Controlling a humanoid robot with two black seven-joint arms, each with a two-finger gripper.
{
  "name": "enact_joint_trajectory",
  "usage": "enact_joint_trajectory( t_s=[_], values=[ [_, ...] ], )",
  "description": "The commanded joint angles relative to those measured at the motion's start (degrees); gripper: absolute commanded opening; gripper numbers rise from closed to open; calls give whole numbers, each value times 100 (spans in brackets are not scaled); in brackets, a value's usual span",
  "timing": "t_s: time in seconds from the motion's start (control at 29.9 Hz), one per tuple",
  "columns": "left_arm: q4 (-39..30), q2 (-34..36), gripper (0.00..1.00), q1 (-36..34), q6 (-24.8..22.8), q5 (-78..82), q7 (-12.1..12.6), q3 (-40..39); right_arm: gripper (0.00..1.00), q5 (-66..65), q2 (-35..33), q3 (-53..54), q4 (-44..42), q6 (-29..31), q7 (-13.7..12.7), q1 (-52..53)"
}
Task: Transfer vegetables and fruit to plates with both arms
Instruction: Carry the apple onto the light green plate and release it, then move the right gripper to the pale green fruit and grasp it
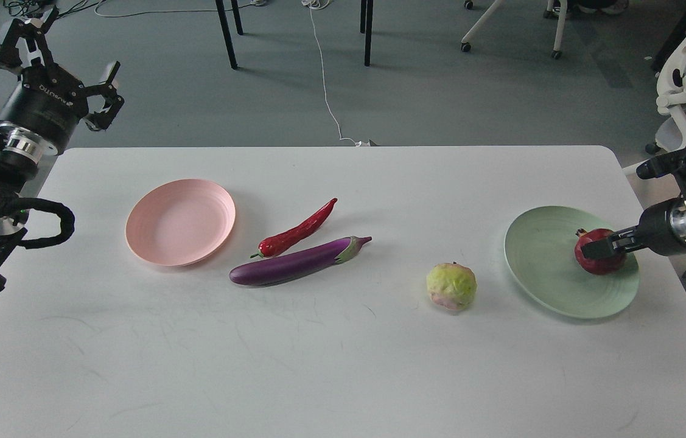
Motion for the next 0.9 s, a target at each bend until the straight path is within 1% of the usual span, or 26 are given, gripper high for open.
enact_joint_trajectory(
  t_s=[0.0, 0.13, 0.2, 0.27, 0.4, 0.57, 0.77, 0.87],
  values=[
    [0, 23, 98, 0, -9, 0, -6, -6, 96, 8, 33, 40, 181, 11, 9, 188],
    [0, 84, 98, 0, -14, 0, -6, -6, 96, 52, 164, 92, 927, 11, 9, 1013],
    [0, 94, 98, 0, -14, 0, -6, -6, 96, 43, 384, 83, 1288, 28, 9, 1383],
    [0, 94, 98, 0, -9, 0, -6, -6, 95, 34, 647, 75, 1394, 28, 9, 1551],
    [0, 111, 98, 0, -9, 0, -6, -6, 94, 34, 1175, 31, 1544, 19, 18, 1543],
    [0, 234, 98, 35, -14, 0, -15, -6, 92, 43, 1807, 4, 1527, -68, 61, 1218],
    [0, 331, 98, 71, -14, 0, -15, -6, 91, 43, 2388, -13, 1439, -165, 105, 998],
    [0, 392, 98, 71, -14, -9, -24, -6, 89, 34, 2590, -31, 1307, -200, 105, 831]
  ],
)
